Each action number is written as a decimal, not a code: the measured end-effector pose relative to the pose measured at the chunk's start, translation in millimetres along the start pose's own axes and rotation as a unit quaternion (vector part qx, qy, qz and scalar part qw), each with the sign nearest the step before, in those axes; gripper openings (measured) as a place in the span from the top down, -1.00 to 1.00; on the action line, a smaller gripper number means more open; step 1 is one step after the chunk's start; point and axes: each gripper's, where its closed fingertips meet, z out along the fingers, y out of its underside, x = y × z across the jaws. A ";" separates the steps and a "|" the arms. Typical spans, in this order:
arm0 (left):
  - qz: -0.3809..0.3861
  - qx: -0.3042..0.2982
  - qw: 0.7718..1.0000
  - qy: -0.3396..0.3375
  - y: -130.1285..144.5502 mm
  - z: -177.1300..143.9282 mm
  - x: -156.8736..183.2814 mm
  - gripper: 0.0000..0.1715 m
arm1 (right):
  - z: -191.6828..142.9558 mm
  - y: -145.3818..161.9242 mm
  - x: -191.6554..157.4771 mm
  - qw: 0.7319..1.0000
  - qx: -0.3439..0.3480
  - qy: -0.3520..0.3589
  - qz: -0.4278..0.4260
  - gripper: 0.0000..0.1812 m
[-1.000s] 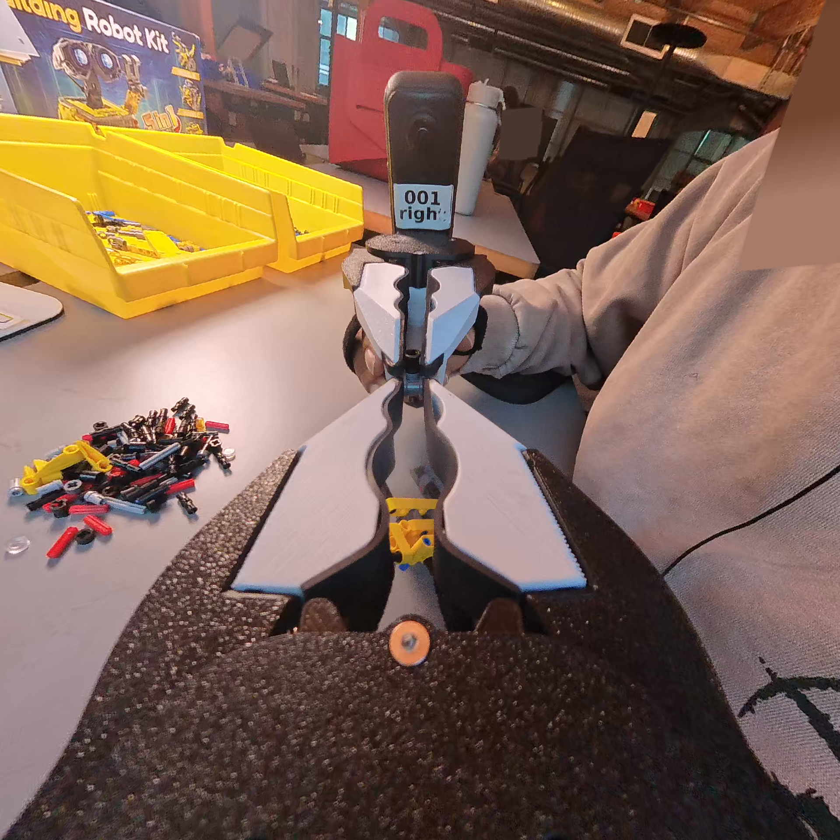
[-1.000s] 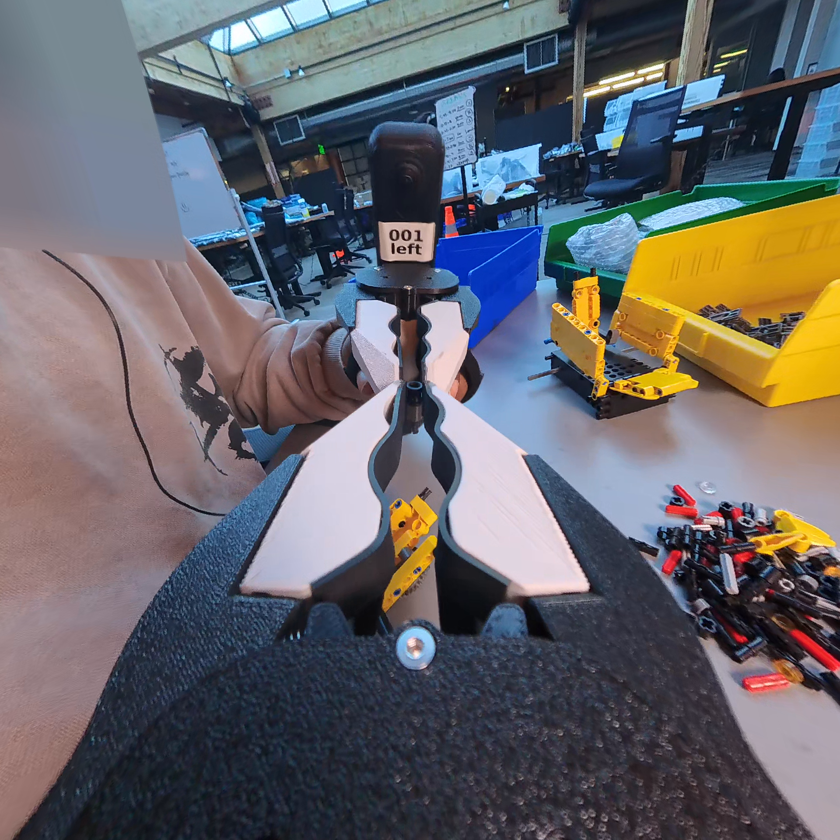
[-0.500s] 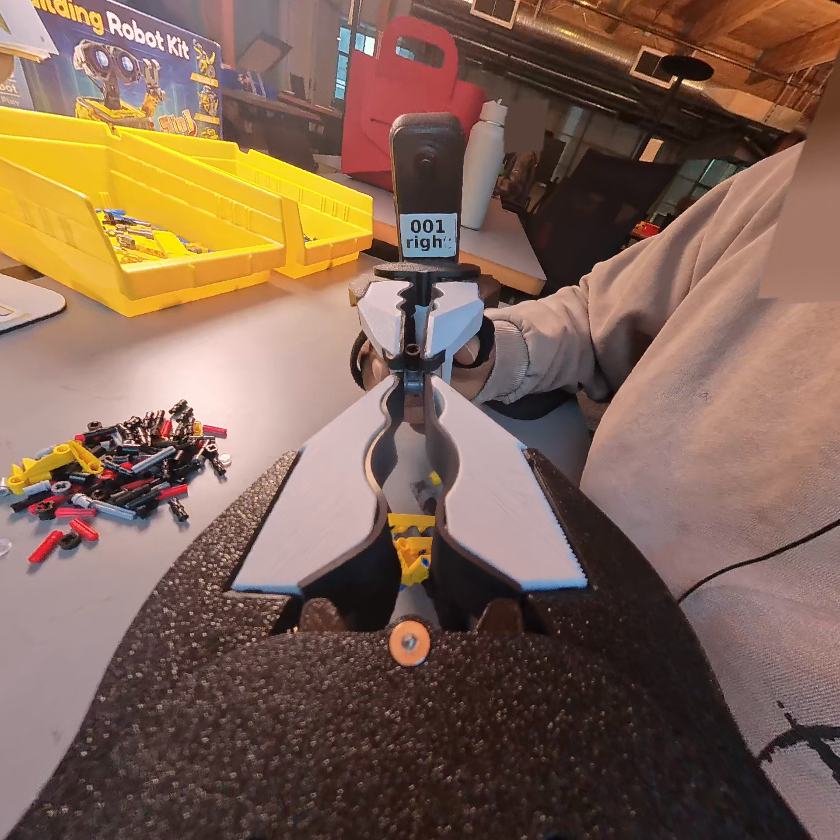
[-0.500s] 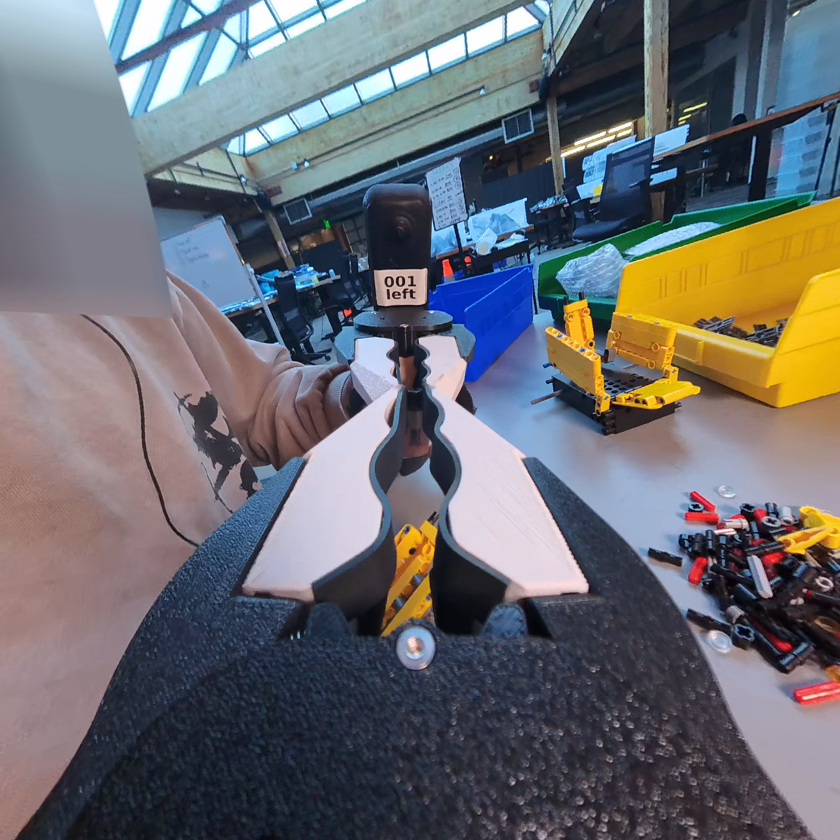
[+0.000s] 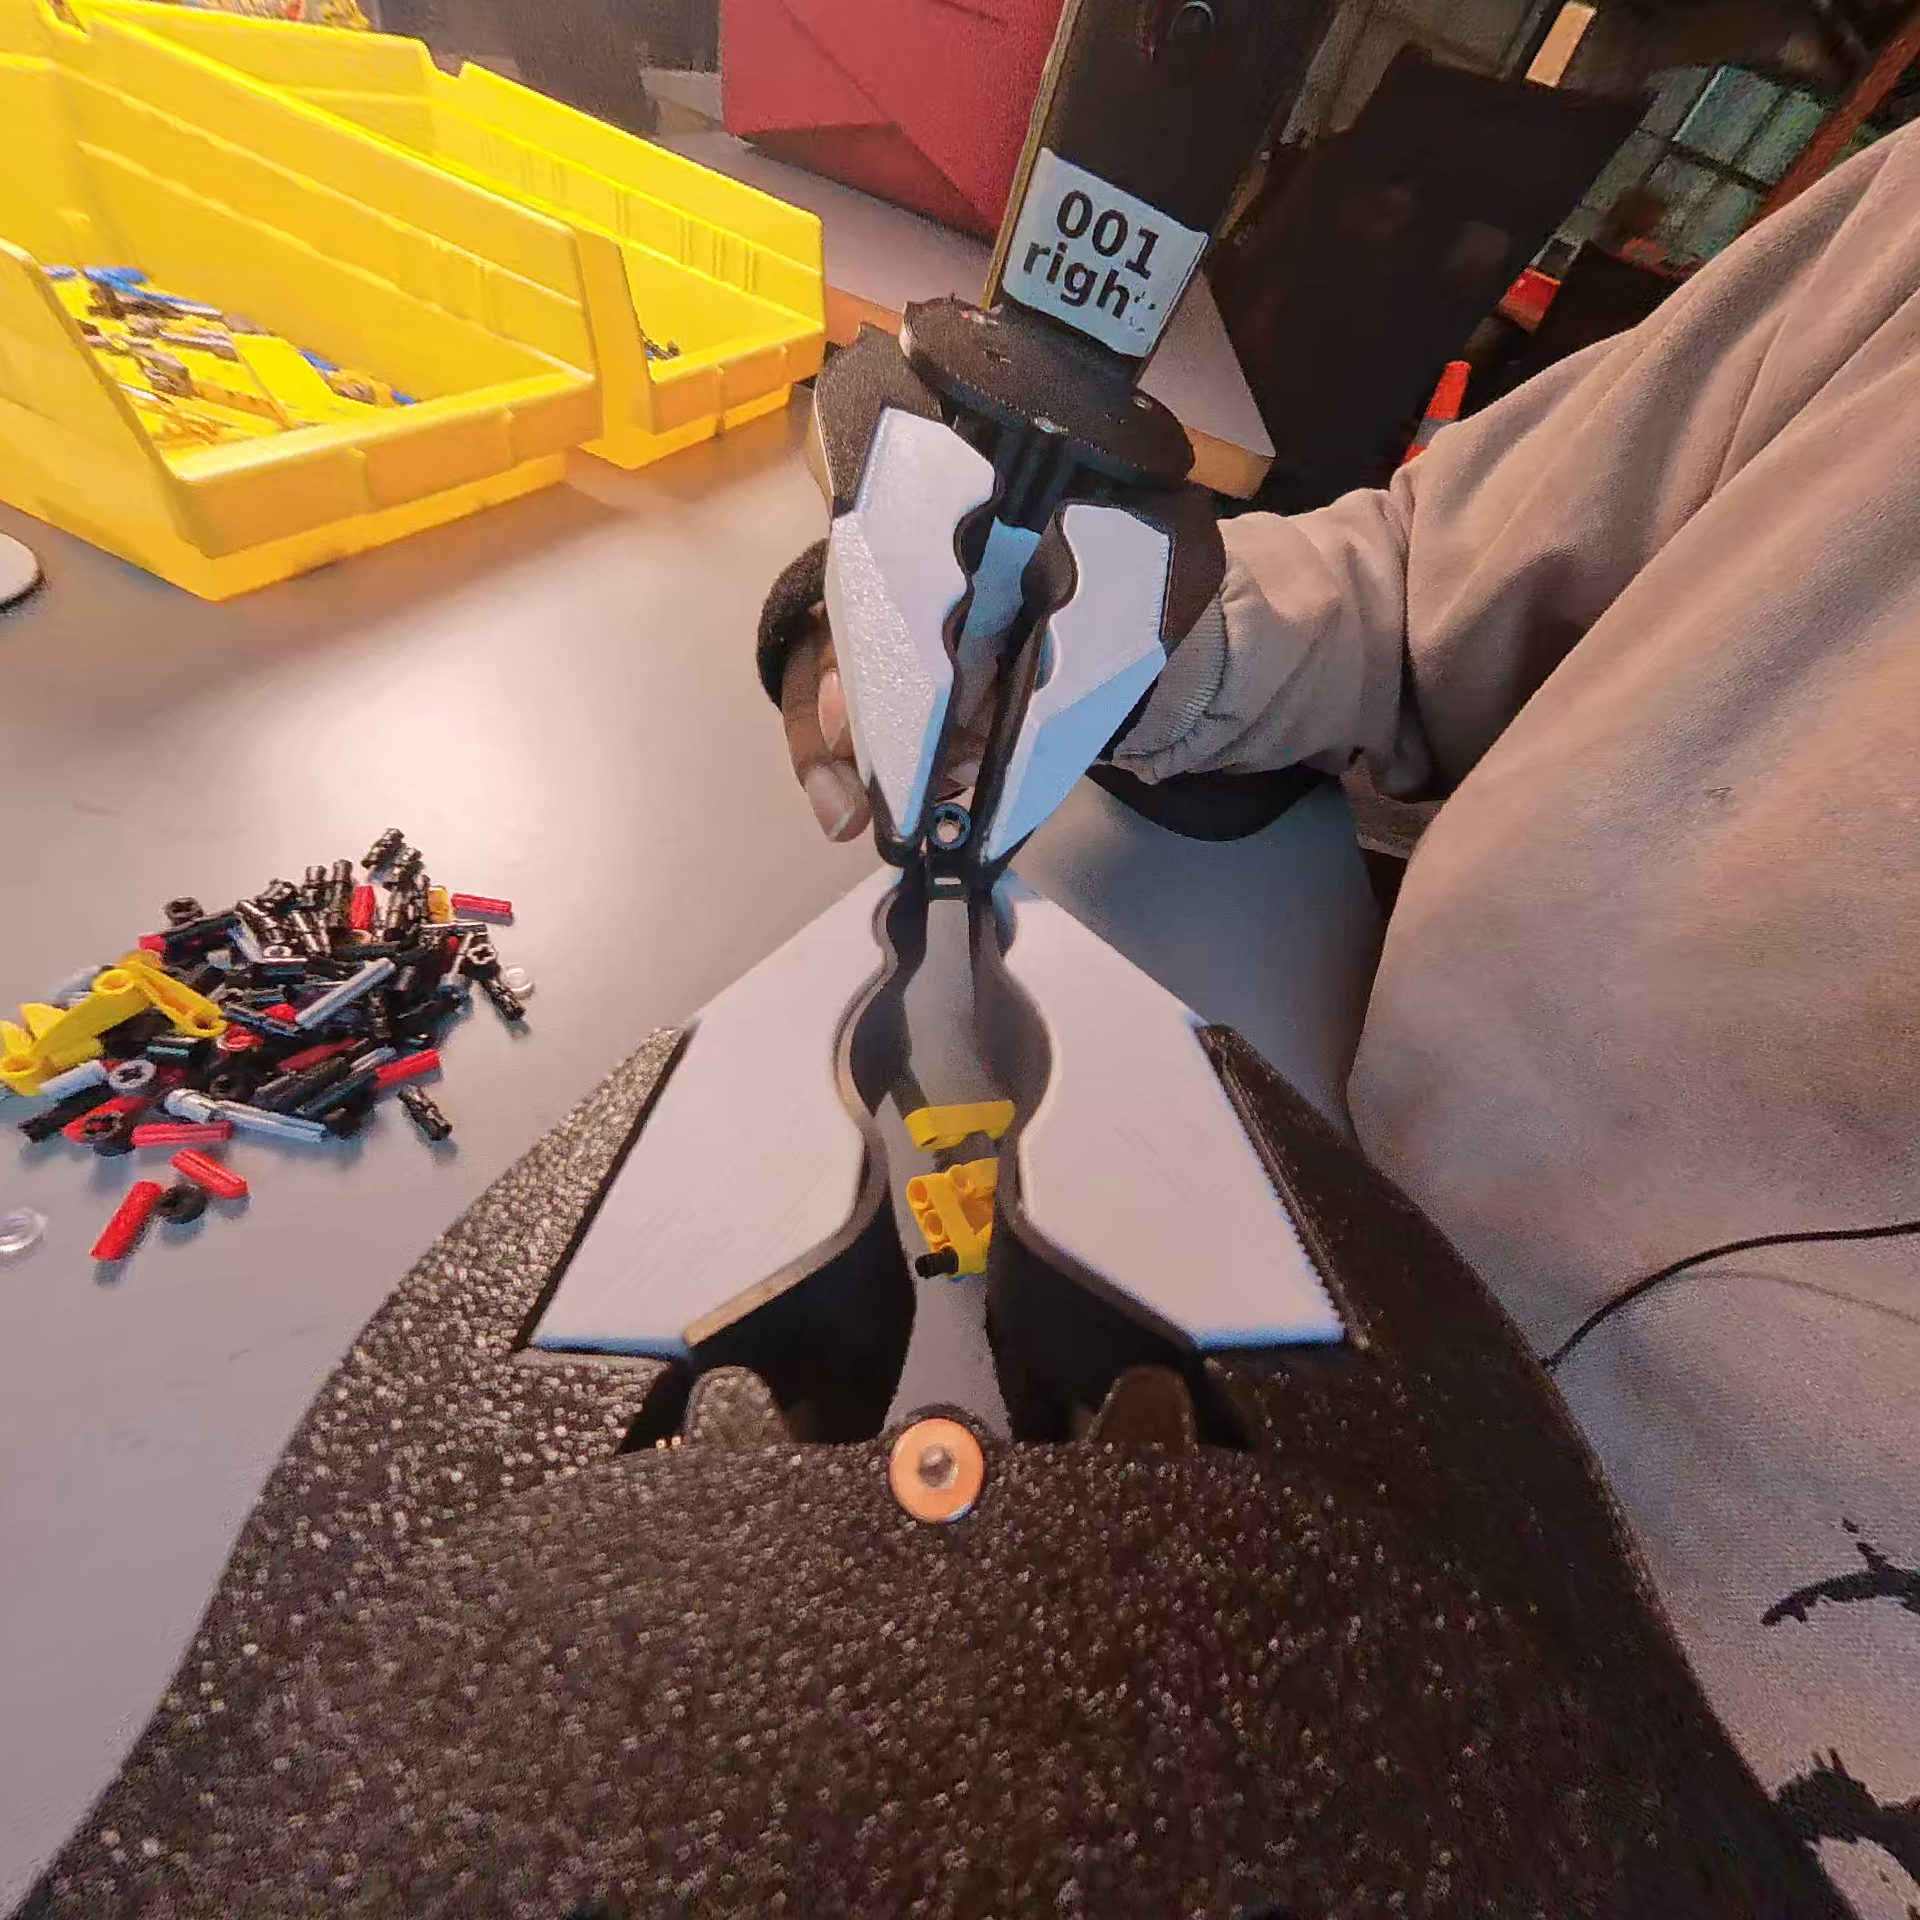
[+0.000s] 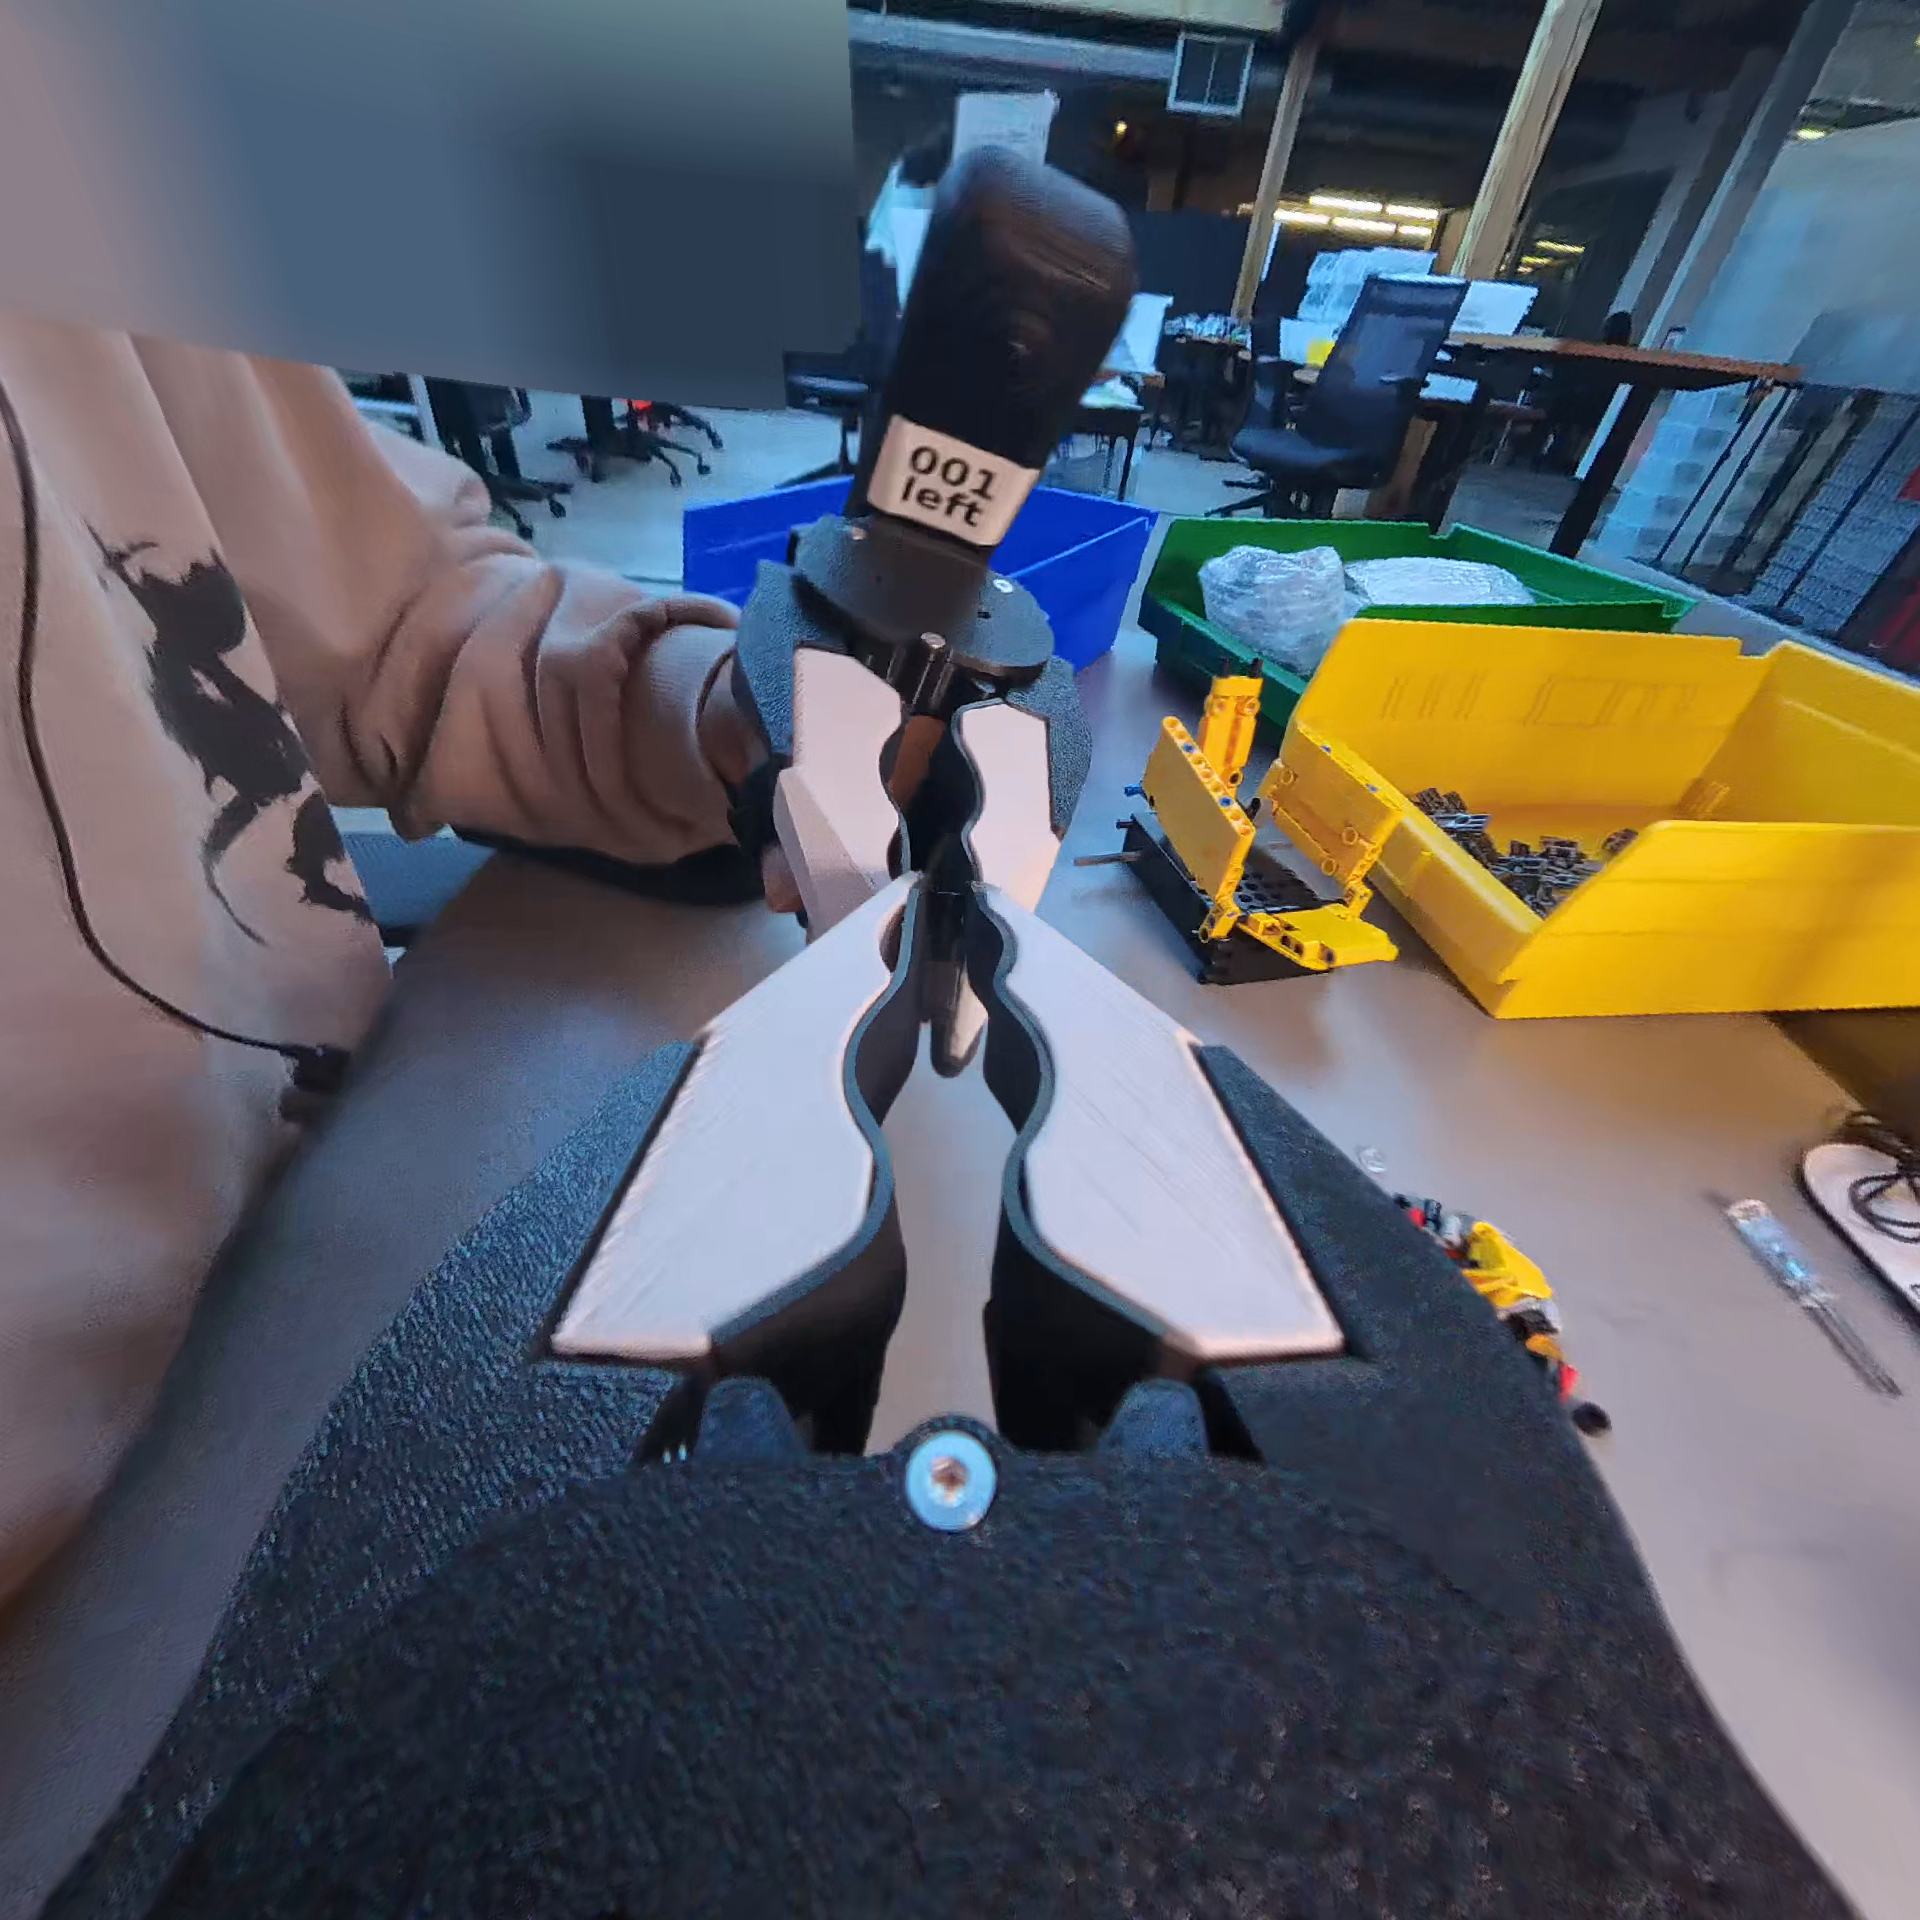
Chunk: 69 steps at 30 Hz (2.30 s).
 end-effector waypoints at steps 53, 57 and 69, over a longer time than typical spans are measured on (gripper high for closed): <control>-0.009 0.114 0.993 -0.002 -52.6 -13.9 3.8 0.91 | -9.5 -53.5 16.0 0.965 0.180 -0.036 0.185 0.99; -0.019 0.113 0.993 -0.003 -51.5 -14.6 -1.0 0.91 | -8.2 -51.5 21.6 0.966 0.176 -0.024 0.187 0.98; -0.038 0.154 0.987 0.000 -48.0 -21.6 -4.8 0.73 | -1.7 -42.5 21.9 0.966 0.171 -0.013 0.191 0.95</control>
